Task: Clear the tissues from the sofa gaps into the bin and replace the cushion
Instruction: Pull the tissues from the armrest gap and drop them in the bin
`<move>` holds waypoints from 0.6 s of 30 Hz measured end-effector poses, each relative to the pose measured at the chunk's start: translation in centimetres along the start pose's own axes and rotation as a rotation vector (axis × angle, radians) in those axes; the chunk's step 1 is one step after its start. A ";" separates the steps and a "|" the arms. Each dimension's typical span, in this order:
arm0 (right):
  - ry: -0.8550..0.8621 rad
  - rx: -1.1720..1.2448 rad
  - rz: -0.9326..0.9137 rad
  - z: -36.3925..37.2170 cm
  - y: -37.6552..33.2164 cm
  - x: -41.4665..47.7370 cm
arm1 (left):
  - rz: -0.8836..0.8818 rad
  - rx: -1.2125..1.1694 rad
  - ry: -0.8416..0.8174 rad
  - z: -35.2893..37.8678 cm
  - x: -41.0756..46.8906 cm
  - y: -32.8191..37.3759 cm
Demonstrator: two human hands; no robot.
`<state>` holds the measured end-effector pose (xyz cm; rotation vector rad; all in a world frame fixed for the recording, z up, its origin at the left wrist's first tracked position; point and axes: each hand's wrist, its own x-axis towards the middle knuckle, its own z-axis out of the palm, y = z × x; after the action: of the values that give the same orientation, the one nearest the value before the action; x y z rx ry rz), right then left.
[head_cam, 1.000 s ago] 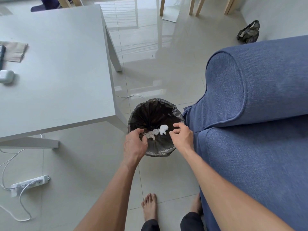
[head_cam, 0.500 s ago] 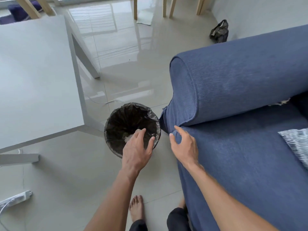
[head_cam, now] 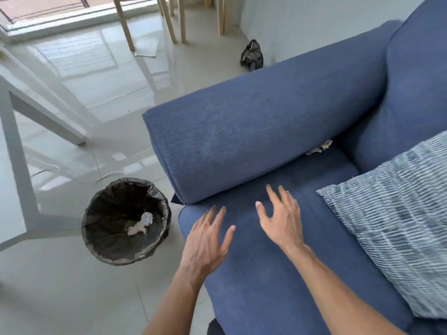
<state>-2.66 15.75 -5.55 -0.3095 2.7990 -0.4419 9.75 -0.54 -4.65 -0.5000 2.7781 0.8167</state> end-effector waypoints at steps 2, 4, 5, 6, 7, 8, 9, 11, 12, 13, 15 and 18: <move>-0.003 -0.010 0.001 -0.6 1.9 1.4 | 0.024 0.018 -0.018 0.9 1.6 1.7; -0.004 -0.008 0.007 -1.2 3.5 3.0 | 0.039 0.036 -0.025 1.6 3.5 3.3; -0.008 -0.010 0.012 -1.5 4.4 3.9 | 0.046 0.044 -0.026 1.9 4.7 4.1; -0.010 -0.014 0.014 -1.8 5.3 4.8 | 0.055 0.050 -0.025 2.3 5.9 4.9; -0.013 -0.022 0.014 -2.2 6.2 5.6 | 0.069 0.059 -0.020 2.6 7.3 5.6; -0.015 -0.030 0.013 -2.6 7.1 6.3 | 0.083 0.072 -0.012 2.9 8.6 6.3; -0.015 -0.035 0.012 -3.0 8.0 7.1 | 0.101 0.085 -0.002 3.1 9.8 7.1; -0.006 -0.030 0.018 -3.7 9.8 8.7 | 0.140 0.092 0.019 3.7 12.0 8.8; -0.005 -0.026 0.032 -4.0 10.5 9.5 | 0.155 0.090 0.023 4.1 13.0 9.6; -0.007 -0.017 0.053 -4.3 11.2 10.4 | 0.166 0.088 0.023 4.5 13.8 10.4; -0.014 0.012 0.112 -4.7 12.3 12.4 | 0.176 0.073 0.003 5.5 15.3 11.8; -0.009 0.050 0.188 -5.3 13.4 15.6 | 0.171 0.045 -0.071 7.4 17.8 13.7</move>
<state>-21.09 25.70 -8.99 -0.0369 2.7699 -0.4644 -11.11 9.67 -9.19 -0.2236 2.7944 0.7881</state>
